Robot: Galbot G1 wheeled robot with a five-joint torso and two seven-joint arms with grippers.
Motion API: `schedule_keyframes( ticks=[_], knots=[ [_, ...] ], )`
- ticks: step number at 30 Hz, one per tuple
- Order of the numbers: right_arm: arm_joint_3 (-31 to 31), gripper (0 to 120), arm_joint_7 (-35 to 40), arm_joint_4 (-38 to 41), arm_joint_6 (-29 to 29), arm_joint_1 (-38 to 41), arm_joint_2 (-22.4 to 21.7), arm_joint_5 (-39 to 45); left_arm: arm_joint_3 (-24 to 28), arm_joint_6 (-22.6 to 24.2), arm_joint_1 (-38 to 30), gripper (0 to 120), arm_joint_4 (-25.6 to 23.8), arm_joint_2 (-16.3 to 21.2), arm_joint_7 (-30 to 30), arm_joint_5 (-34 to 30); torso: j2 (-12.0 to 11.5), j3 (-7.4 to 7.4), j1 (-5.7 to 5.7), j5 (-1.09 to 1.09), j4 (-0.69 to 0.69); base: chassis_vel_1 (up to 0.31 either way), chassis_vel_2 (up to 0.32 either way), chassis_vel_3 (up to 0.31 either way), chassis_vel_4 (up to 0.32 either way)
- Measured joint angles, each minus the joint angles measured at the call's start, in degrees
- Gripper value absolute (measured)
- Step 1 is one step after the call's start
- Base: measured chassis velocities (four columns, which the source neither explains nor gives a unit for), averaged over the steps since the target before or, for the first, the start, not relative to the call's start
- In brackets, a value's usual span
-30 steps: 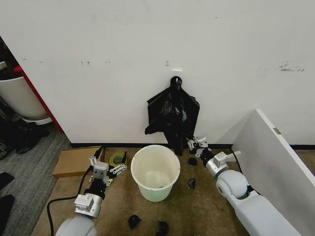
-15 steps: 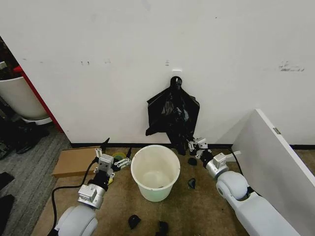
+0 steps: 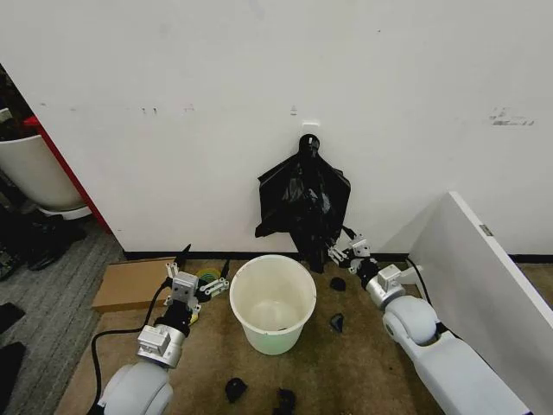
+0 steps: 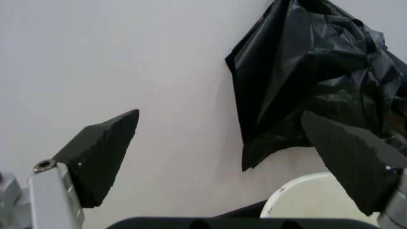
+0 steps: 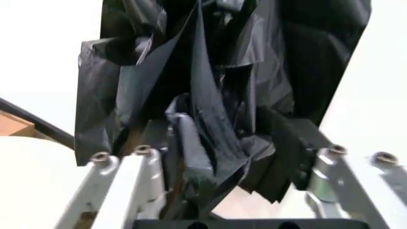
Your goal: Place the garbage bag over the trash bin.
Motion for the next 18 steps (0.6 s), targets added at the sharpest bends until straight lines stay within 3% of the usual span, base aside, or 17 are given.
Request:
schedule_keyframes(
  ticks=[11, 18],
  knots=[
    [-0.62, 2, -0.62, -2.14, 0.37, 0.8, 0.45, 0.43, 0.27, 0.07, -0.23, 100, 0.01, -0.3, -0.06, 0.0, 0.0, 0.0, 0.0, -0.01, -0.01, 0.0, 0.0, 0.0, 0.0],
    [-0.63, 0, -0.22, -0.36, 0.31, 0.37, 0.26, 1.39, 0.55, 0.2, -0.45, 100, -0.09, -0.09, -0.09, -0.23, 0.0, 0.0, 0.0, -0.01, 0.0, 0.0, 0.0, 0.0, 0.0]
  ],
)
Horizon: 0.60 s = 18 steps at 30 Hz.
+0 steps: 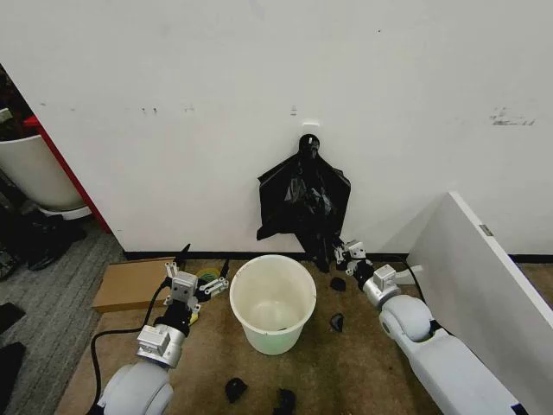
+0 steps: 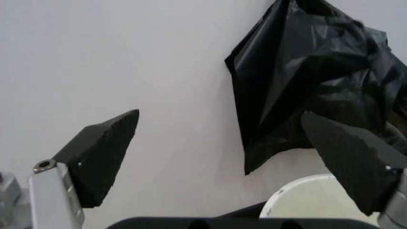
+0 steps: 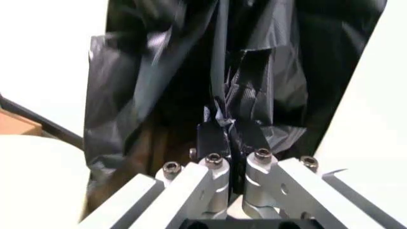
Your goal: Place the garbage bag over the trash bin.
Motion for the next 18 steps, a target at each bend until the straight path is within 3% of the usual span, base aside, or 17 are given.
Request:
schedule_keyframes(
  ticks=[9, 18],
  knots=[
    [1.87, 0, 1.19, 13.33, -2.09, -4.47, -1.53, 5.49, 4.14, 1.79, -5.34, 100, -0.5, 3.57, 0.67, -4.04, 0.0, 0.0, 0.0, -0.01, -0.01, 0.0, 0.0, 0.0, 0.0],
    [0.15, 0, 0.59, 17.27, -3.02, -4.37, -1.69, 5.89, 11.06, 3.03, -11.18, 100, 1.6, 7.85, 1.96, -6.84, 0.0, 0.0, 0.0, 0.0, 0.02, 0.0, 0.0, 0.0, 0.0]
  ],
)
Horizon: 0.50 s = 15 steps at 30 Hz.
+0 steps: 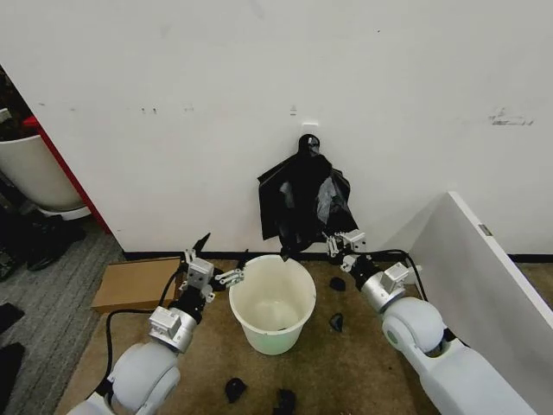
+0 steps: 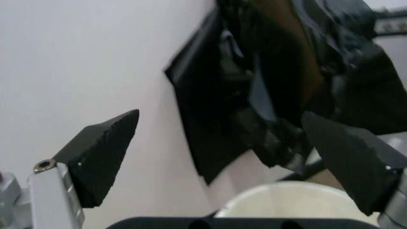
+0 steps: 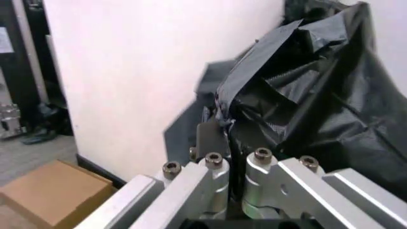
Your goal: Place the garbage bag over the trash bin.
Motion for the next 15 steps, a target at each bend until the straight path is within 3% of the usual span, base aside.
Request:
schedule_keyframes(
  ticks=[6, 15],
  knots=[
    [0.01, 0, -0.7, 0.17, 0.08, -0.48, 0.13, -1.17, 6.7, 0.65, -7.25, 100, 3.69, -0.86, -0.98, -4.7, 0.0, 0.0, 0.0, 0.01, -0.02, 0.0, 0.0, 0.0, 0.0],
    [0.12, 0, -0.75, 0.8, -0.05, -0.69, 0.01, -1.25, 10.66, 1.03, -15.56, 100, 8.57, -2.89, -1.97, -7.44, 0.0, 0.0, 0.01, 0.01, -0.02, 0.0, 0.0, 0.0, 0.0]
  ],
)
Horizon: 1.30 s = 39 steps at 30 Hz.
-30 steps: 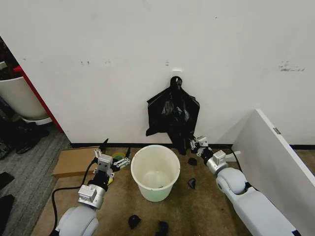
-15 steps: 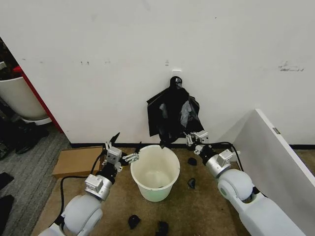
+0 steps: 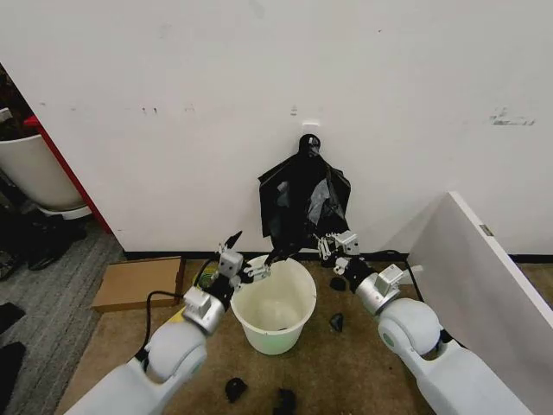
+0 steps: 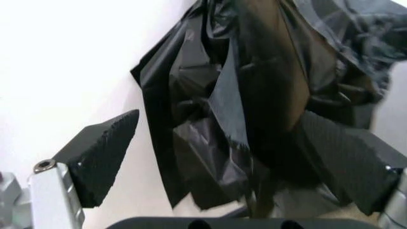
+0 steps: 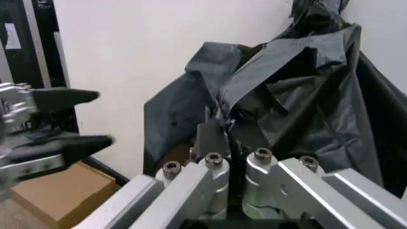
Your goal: Place the garbage bag over the trash bin.
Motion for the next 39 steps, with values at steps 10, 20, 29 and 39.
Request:
schedule_keyframes(
  ticks=[10, 20, 29, 39],
  knots=[
    [0.24, 0, -0.2, 0.85, -0.77, -0.16, 0.4, 0.06, 1.96, 1.27, -3.93, 100, 3.57, -3.42, -1.11, -1.16, 0.0, 0.0, 0.0, 0.0, 0.01, 0.0, 0.0, 0.0, 0.0],
    [0.32, 0, -0.15, 1.73, -1.35, -0.54, 0.51, 0.12, 3.91, 2.94, -7.5, 85, 6.58, -6.72, -1.45, -2.04, 0.0, 0.0, 0.0, 0.0, 0.0, 0.0, 0.0, 0.0, 0.0],
    [0.64, 0, 0.05, 1.82, -1.36, -0.81, 0.31, 0.12, 4.45, 3.09, -8.35, 53, 7.43, -7.62, -1.72, -3.34, 0.0, -0.01, 0.0, -0.01, 0.0, 0.0, 0.0, 0.0, 0.0],
    [0.63, 0, 0.19, 2.23, -1.48, -1.06, 0.18, 0.15, 3.77, 3.23, -8.94, 16, 9.24, -9.3, -1.86, -3.49, 0.0, -0.01, 0.0, -0.01, 0.0, 0.0, 0.0, 0.0, 0.0]
  ],
)
